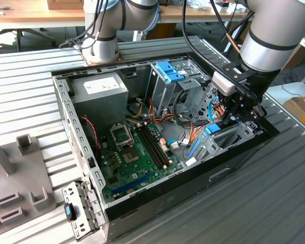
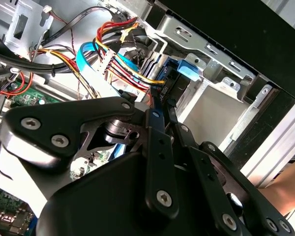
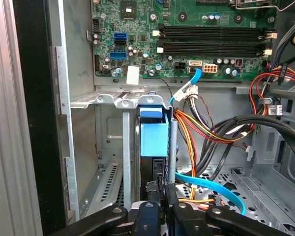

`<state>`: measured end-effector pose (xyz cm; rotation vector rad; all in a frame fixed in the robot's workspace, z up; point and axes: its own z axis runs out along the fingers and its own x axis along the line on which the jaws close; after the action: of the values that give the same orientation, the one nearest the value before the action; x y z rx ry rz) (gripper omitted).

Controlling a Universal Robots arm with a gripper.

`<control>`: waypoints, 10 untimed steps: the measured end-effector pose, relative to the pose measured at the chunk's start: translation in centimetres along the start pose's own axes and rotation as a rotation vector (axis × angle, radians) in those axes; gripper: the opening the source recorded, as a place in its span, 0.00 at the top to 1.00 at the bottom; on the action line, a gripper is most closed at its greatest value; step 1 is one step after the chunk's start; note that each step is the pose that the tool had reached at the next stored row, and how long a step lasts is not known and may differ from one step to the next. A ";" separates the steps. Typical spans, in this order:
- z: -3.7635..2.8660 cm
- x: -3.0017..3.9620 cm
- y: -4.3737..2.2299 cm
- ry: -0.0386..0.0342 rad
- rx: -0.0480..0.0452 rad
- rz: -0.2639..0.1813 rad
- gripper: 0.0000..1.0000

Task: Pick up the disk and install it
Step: 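Insert the first disk wire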

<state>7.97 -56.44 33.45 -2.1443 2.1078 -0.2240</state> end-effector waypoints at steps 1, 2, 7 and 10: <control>0.00 0.00 0.00 0.0000 0.0000 0.000 0.84; 0.01 0.00 0.00 0.0000 0.0000 0.000 0.84; 0.03 0.00 0.00 -0.0002 0.0000 0.000 0.84; 0.04 0.00 0.01 -0.0003 0.0001 0.000 0.84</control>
<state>7.97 -56.44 33.41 -2.1441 2.1077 -0.2237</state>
